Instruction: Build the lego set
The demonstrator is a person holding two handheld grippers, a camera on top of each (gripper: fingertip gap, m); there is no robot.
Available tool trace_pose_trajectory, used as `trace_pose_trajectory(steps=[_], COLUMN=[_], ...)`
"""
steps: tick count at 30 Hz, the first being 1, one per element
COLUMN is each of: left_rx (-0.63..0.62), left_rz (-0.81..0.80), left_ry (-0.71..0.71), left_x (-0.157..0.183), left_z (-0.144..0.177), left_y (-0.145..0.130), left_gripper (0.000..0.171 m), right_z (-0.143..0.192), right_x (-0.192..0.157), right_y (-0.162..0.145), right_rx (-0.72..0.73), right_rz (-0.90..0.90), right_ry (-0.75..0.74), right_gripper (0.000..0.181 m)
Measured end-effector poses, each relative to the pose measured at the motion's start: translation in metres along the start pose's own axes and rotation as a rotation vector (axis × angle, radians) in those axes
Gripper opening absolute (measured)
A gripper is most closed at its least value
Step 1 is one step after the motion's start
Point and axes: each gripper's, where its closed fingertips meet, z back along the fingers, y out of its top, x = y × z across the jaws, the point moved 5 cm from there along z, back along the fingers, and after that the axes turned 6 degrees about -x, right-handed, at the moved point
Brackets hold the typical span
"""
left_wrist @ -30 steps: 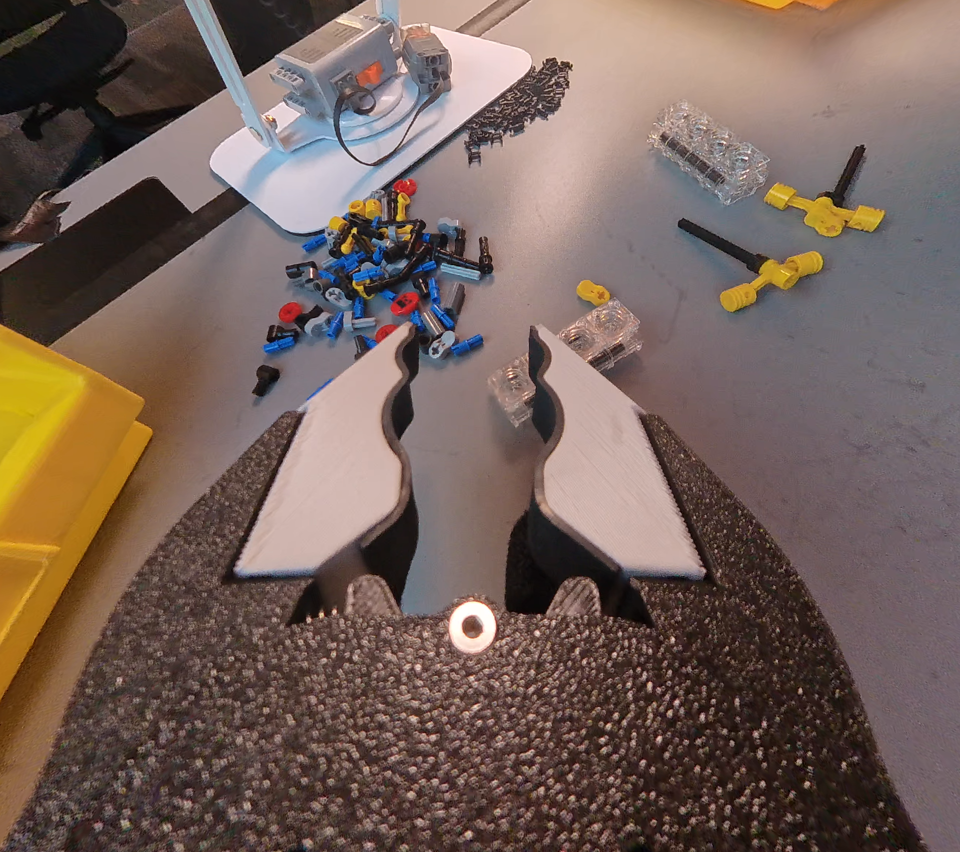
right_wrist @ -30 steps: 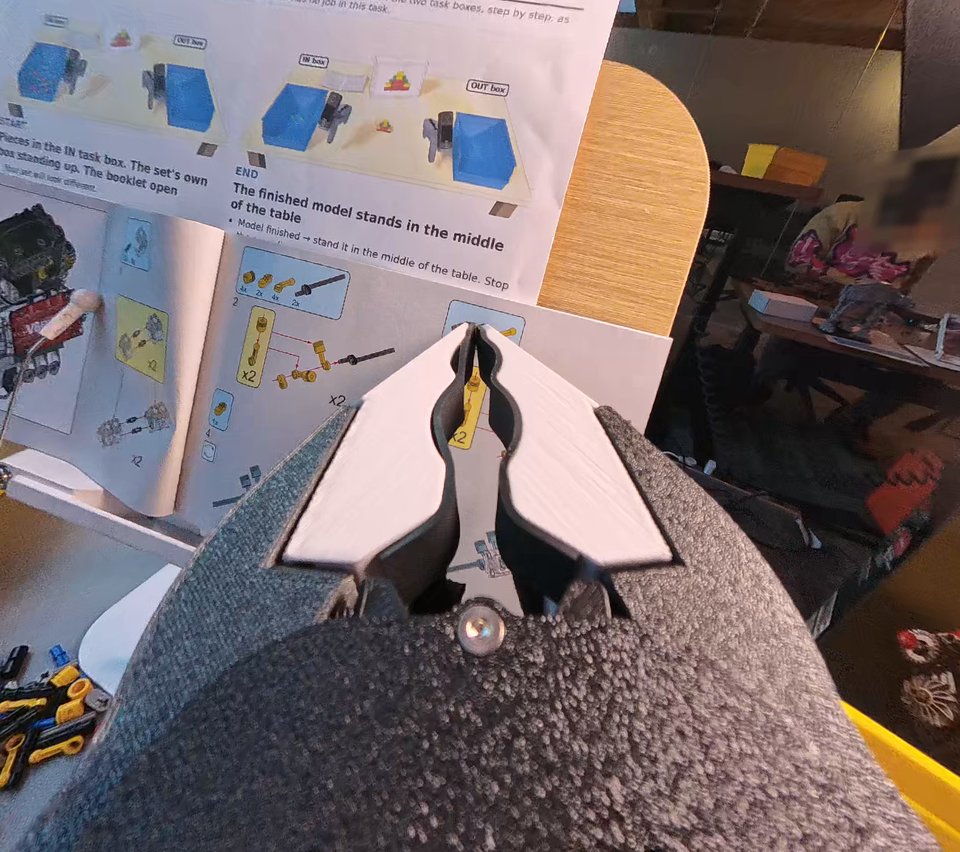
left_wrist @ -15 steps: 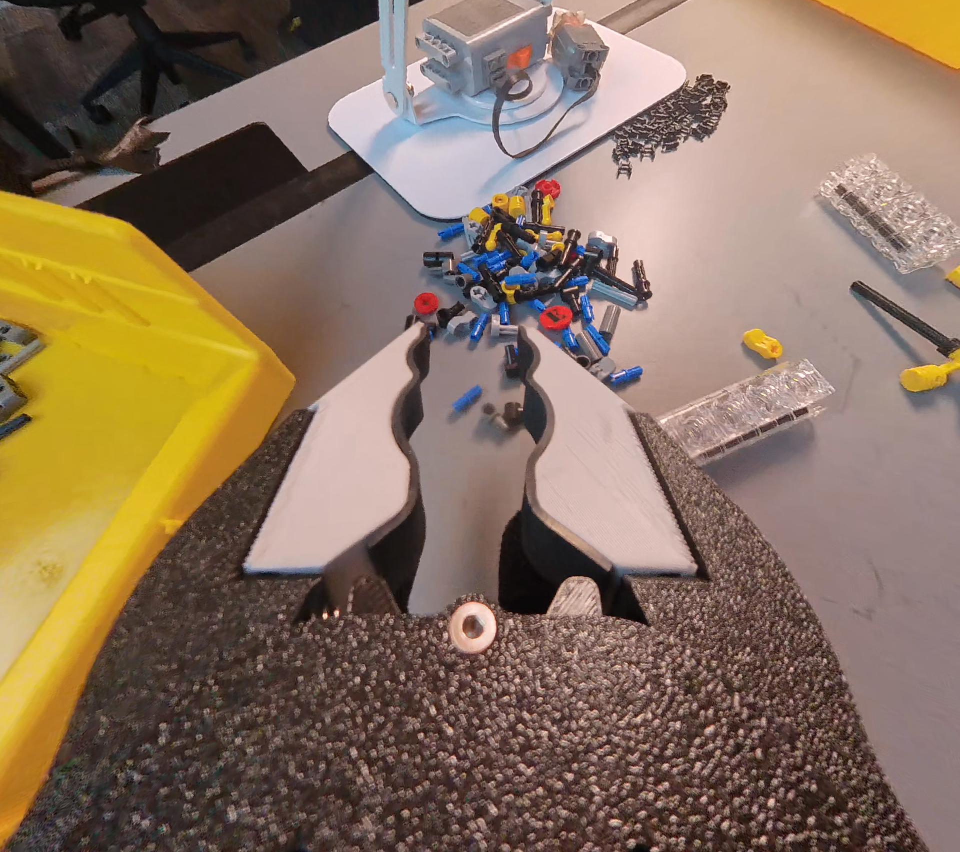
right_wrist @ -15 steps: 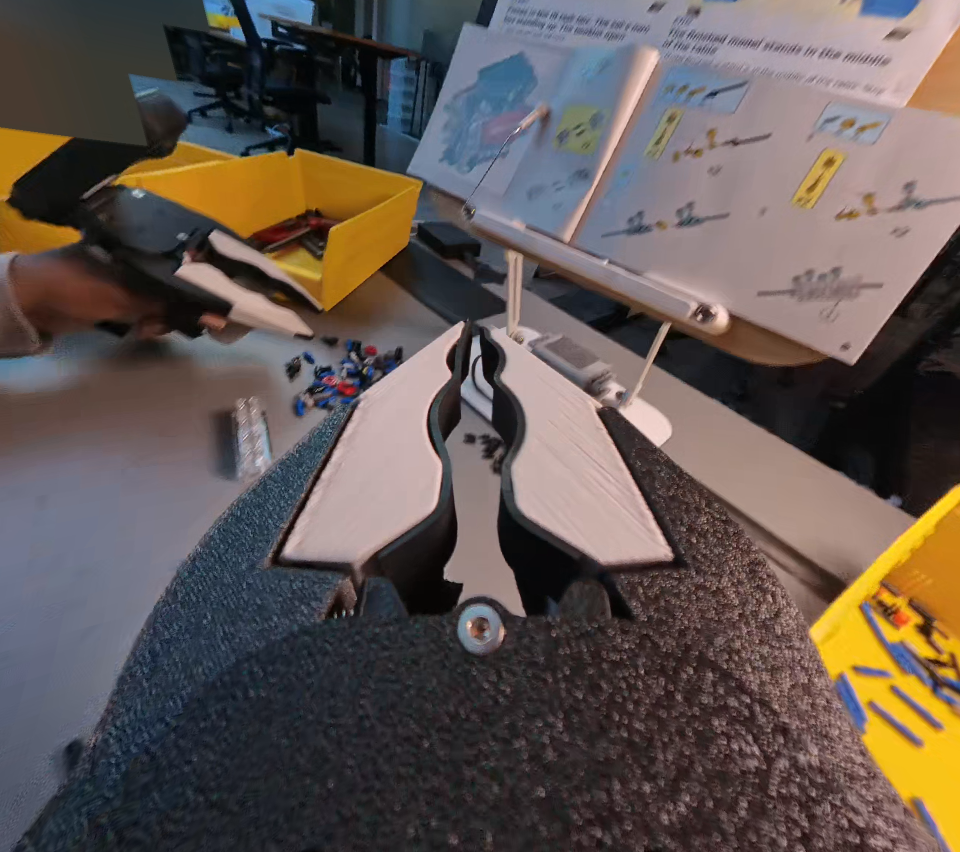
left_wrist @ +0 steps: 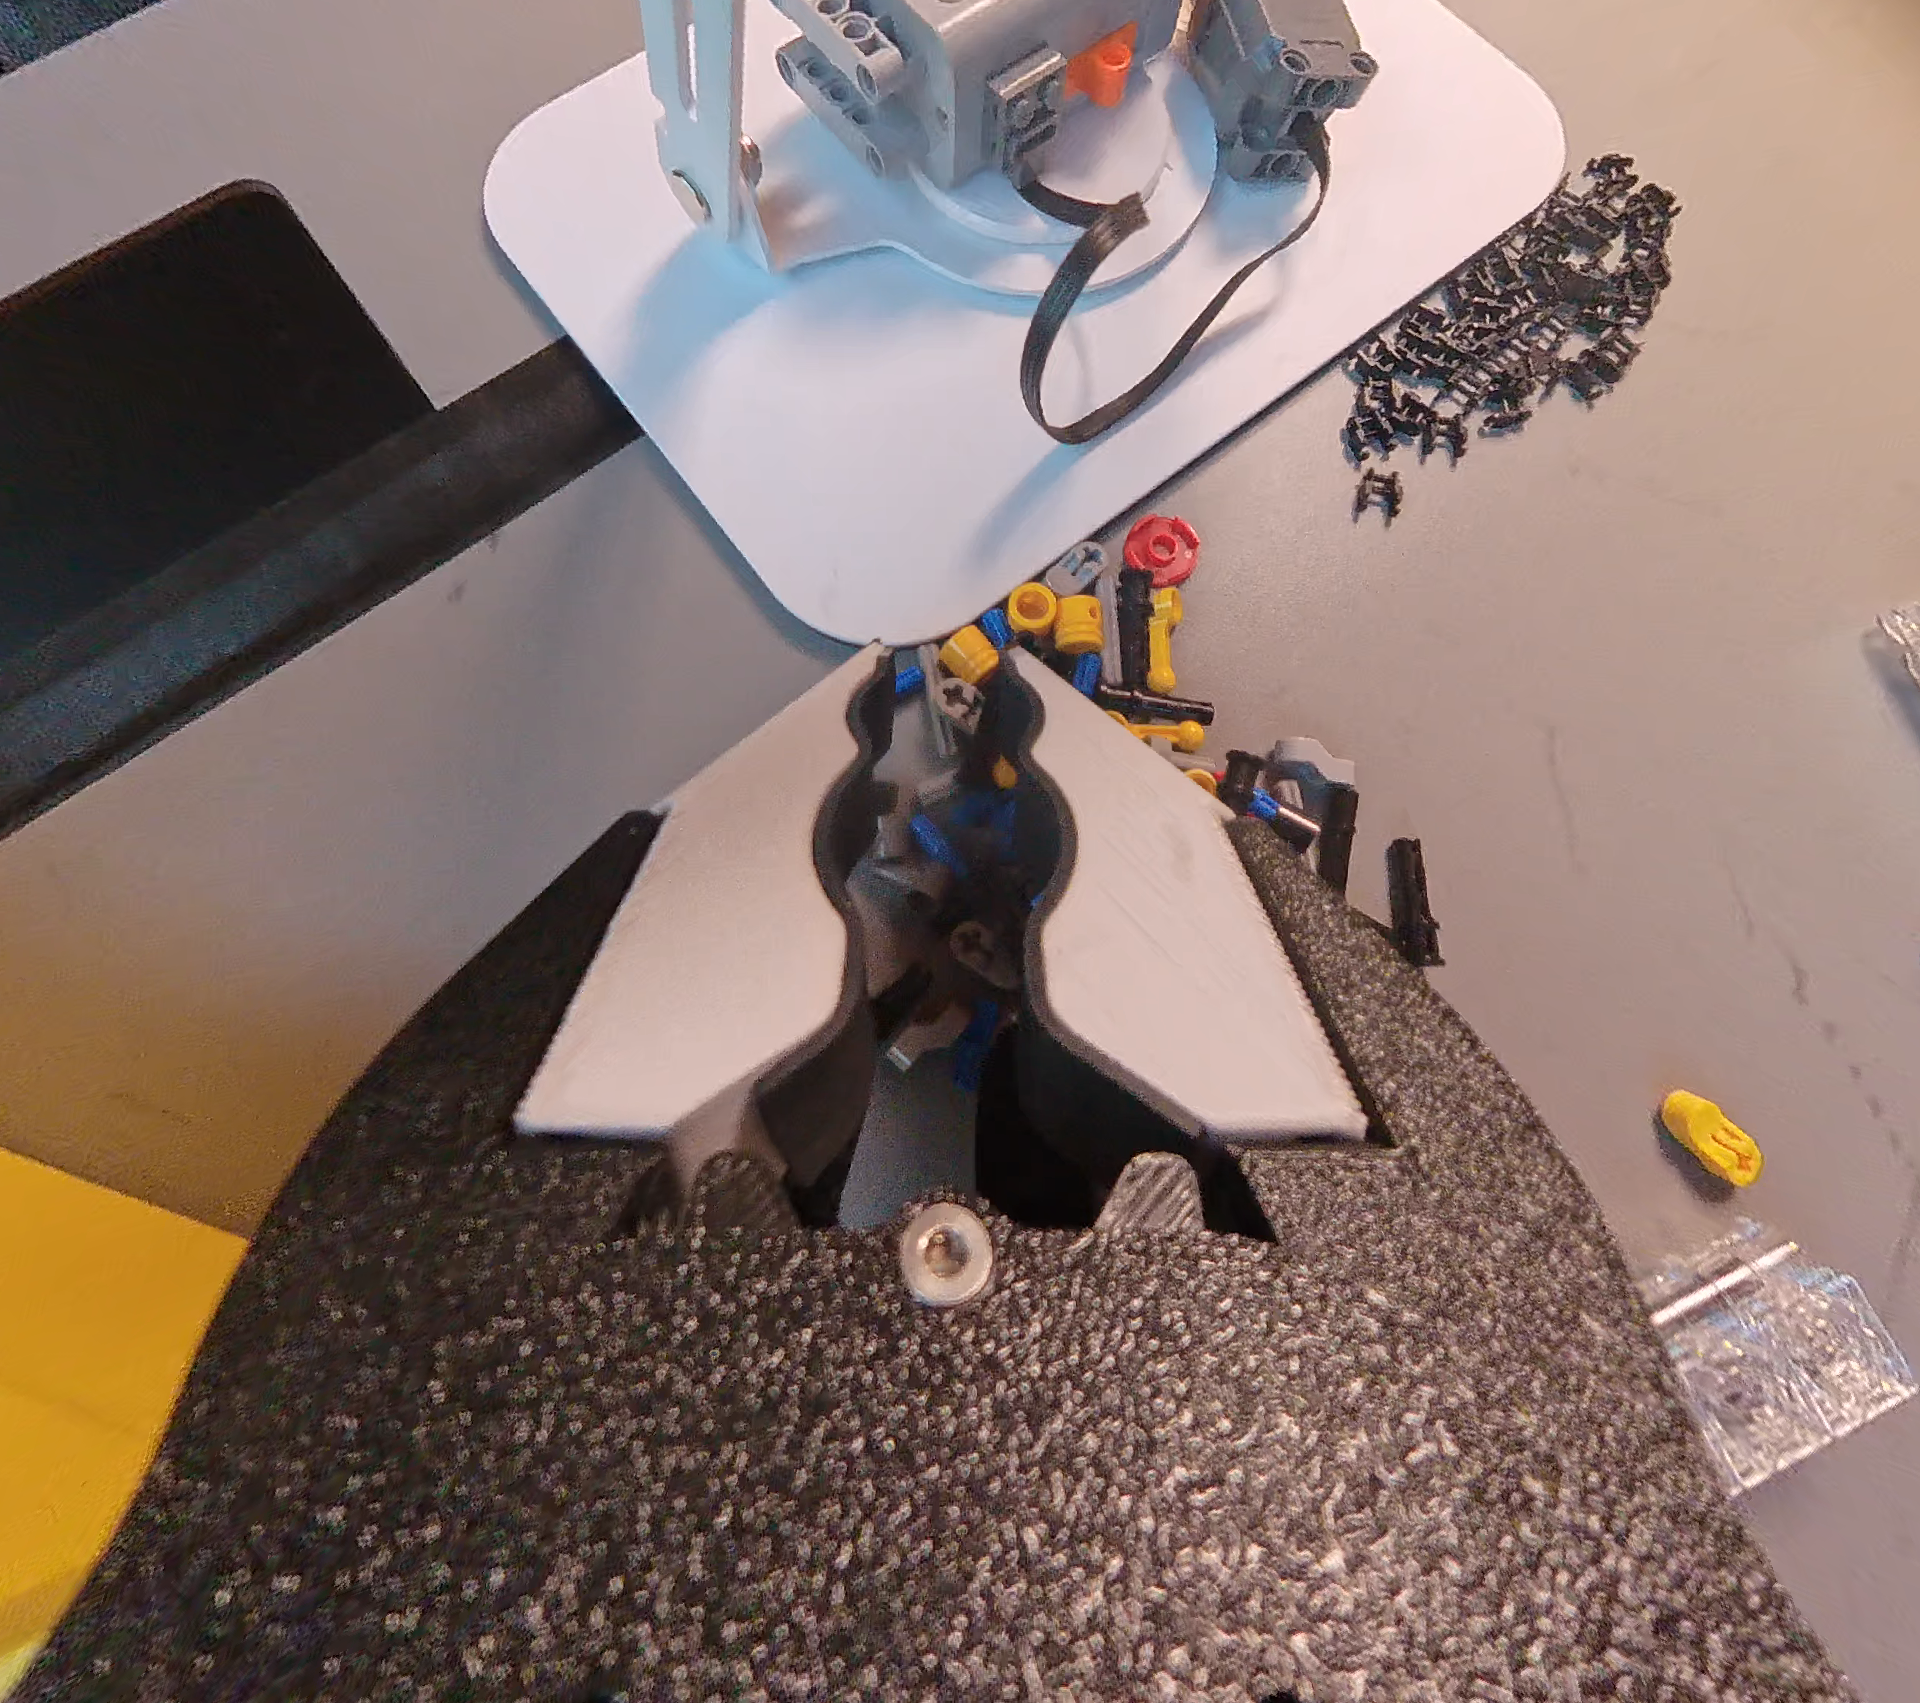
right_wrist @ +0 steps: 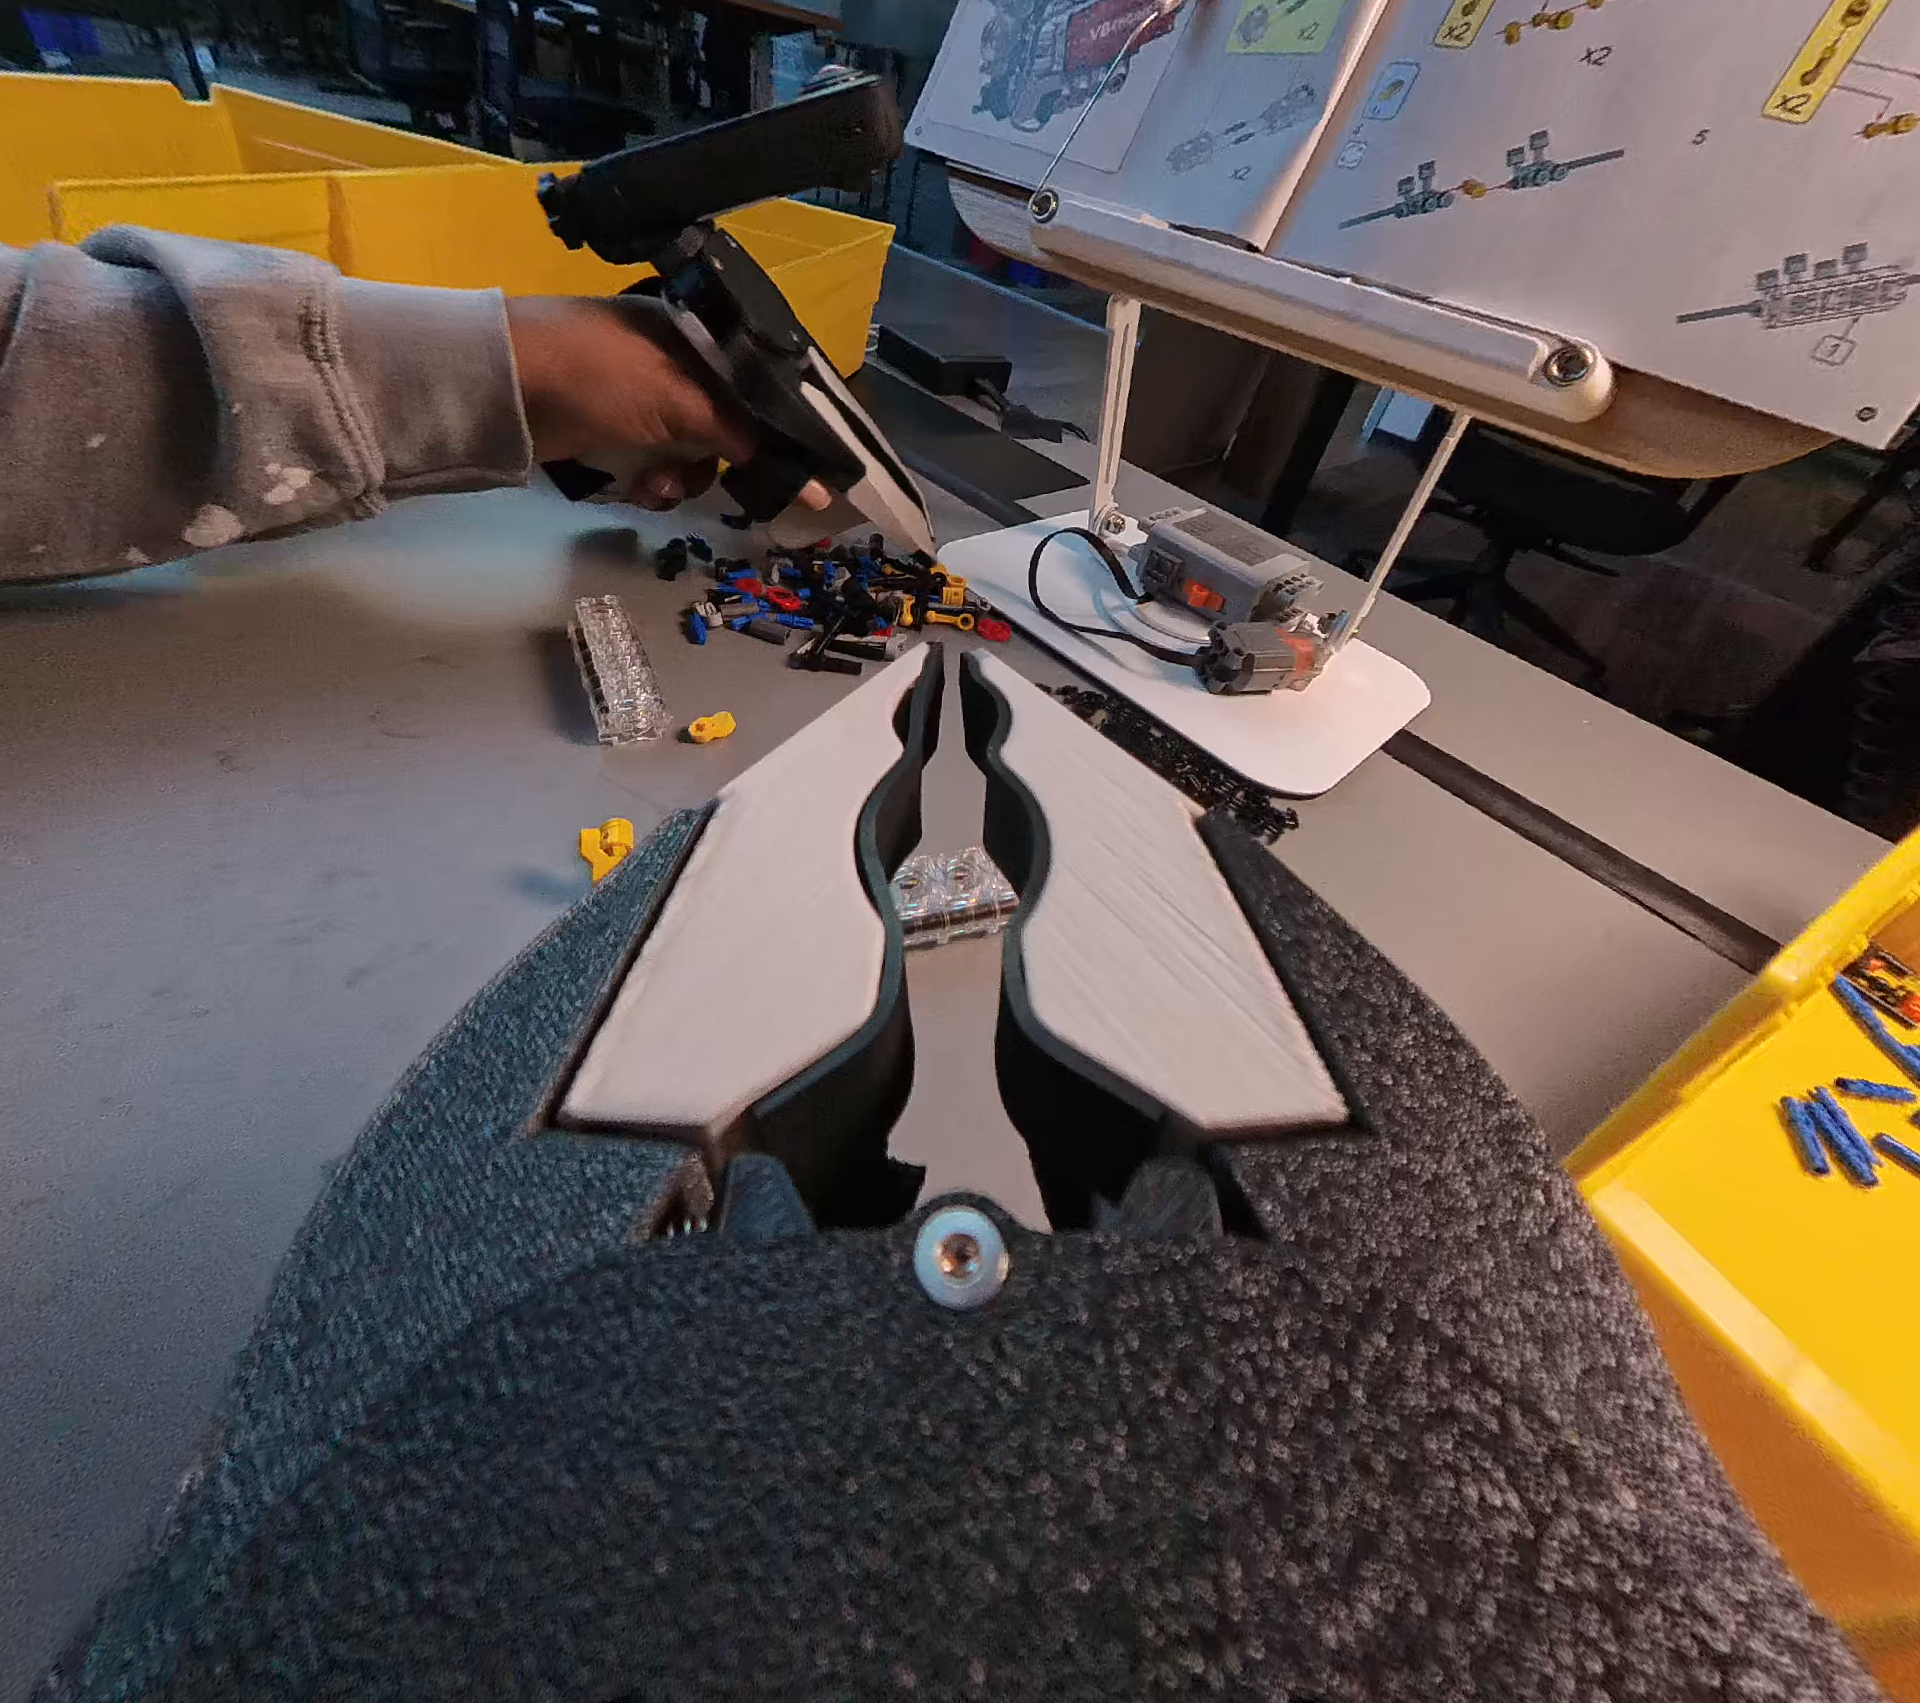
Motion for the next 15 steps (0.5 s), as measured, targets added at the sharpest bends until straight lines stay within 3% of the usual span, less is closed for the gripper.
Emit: trace_pose_trajectory(steps=[12, 15], left_rx=[-0.051, -0.016], left_rz=[-0.070, -0.099], left_ry=[-0.020, -0.002], left_x=[0.001, 0.000], left_z=[-0.008, -0.003], left_y=[-0.001, -0.001], left_gripper=[0.010, 0.009], right_z=[0.006, 0.008], right_x=[-0.010, -0.013], right_y=[-0.005, -0.005], right_rx=[-0.006, -0.004], right_rz=[0.017, 0.029], right_ry=[0.061, 0.057], right_gripper=[0.003, 0.003])
